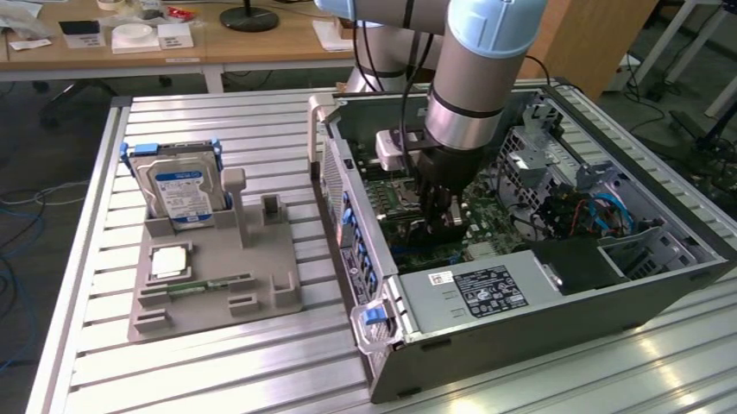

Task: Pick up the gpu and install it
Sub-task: 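Insert the gpu into the slot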

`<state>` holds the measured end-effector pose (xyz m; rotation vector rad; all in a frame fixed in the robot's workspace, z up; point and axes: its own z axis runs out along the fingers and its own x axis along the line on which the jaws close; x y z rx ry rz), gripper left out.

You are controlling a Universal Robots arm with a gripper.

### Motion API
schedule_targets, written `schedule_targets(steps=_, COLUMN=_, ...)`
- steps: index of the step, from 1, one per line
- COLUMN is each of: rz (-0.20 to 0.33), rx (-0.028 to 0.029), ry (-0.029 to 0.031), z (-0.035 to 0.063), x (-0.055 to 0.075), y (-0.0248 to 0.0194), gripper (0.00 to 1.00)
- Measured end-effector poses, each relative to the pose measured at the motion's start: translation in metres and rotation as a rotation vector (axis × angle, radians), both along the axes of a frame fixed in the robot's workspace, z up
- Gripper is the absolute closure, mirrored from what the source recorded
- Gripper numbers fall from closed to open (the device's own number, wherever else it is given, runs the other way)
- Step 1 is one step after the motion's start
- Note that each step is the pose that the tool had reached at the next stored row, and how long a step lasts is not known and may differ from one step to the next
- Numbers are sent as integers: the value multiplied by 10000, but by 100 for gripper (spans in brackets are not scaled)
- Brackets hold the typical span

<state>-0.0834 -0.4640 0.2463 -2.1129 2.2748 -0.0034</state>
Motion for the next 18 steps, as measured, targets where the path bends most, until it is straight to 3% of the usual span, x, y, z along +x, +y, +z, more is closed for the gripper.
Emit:
schedule_targets(steps=7, rz=1, rx=1, ry=-18, z=-16, x=-7, y=-1, gripper=74)
schedule_targets(steps=14, rz=-1, rx=60, ry=-70, z=-65, x=-10, y=-1, gripper=74)
schedule_targets(steps=18, rz=1, rx=55, ry=-84, z=-88, x=-14, y=-2, gripper=74)
